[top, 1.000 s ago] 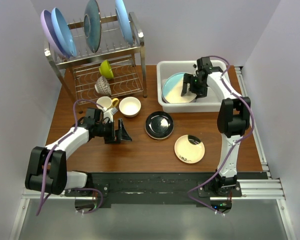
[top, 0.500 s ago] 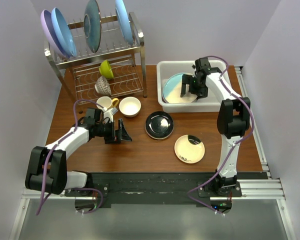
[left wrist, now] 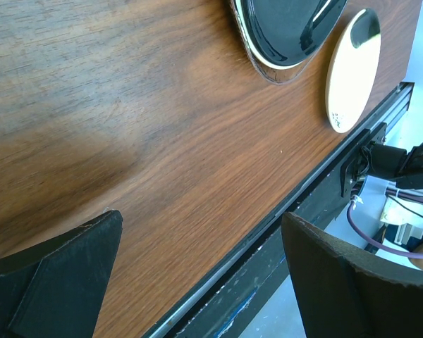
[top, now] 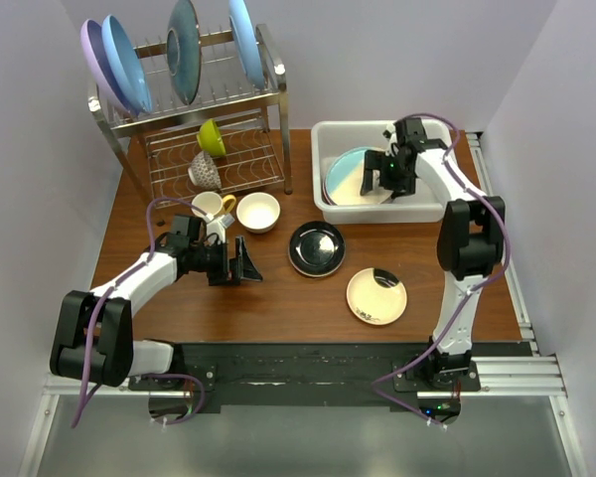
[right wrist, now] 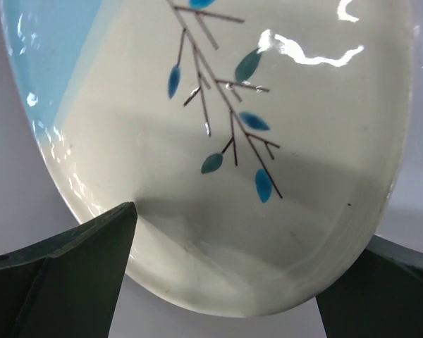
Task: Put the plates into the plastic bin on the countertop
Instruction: Place the plate in the plastic bin.
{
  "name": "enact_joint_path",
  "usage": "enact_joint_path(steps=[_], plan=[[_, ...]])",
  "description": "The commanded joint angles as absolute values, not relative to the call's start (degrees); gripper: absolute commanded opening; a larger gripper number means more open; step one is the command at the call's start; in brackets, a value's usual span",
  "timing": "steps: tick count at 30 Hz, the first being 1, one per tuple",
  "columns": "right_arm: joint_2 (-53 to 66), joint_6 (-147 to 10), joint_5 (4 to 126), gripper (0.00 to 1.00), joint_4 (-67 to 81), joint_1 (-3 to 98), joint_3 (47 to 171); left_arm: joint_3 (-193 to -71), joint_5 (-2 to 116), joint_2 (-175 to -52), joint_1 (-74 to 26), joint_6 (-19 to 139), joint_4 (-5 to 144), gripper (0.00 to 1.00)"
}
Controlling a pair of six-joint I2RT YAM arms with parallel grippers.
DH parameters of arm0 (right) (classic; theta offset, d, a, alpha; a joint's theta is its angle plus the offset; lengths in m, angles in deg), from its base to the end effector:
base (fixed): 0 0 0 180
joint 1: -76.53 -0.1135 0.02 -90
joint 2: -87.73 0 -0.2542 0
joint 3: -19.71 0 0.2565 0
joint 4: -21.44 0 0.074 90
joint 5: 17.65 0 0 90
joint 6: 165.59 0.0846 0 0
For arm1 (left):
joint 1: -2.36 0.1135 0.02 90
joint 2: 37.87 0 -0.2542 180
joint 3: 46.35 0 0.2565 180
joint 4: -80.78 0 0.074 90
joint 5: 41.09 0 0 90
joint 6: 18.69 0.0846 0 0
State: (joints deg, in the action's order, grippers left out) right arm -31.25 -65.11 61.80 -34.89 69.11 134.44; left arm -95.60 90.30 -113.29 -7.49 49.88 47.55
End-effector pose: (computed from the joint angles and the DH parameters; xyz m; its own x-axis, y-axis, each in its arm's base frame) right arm 0.4702 0.0769 0.1800 -0.8887 0.0646 -0.4540 -0.0554 0.9676 0.2462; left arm 0.2428 -0.0989 0.1281 -0.9575 -0.1120 -0.2659 0.1183 0.6883 -0.7157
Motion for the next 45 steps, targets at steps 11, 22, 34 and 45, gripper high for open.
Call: enact_joint_path(steps=[11, 22, 34, 45], plan=[[-25.6, -61.8, 40.0, 0.98, -29.2, 69.9, 130.2, -94.9, 92.1, -113.2, -8.1, 50.8, 49.7, 1.0], [-28.4, -62.3, 48.8, 0.98, -49.5, 70.2, 144.7, -94.9, 92.2, -113.2, -8.1, 50.7, 50.1, 1.0], [-21.9, -61.0, 48.4, 0.98, -46.4, 70.2, 144.0, -94.7, 92.7, -113.0, -8.2, 50.6, 50.5, 1.0], [-9.8, -58.4, 46.4, 0.98, -41.9, 70.0, 134.1, -95.2, 93.3, -110.9, -8.2, 50.5, 50.3, 1.0]])
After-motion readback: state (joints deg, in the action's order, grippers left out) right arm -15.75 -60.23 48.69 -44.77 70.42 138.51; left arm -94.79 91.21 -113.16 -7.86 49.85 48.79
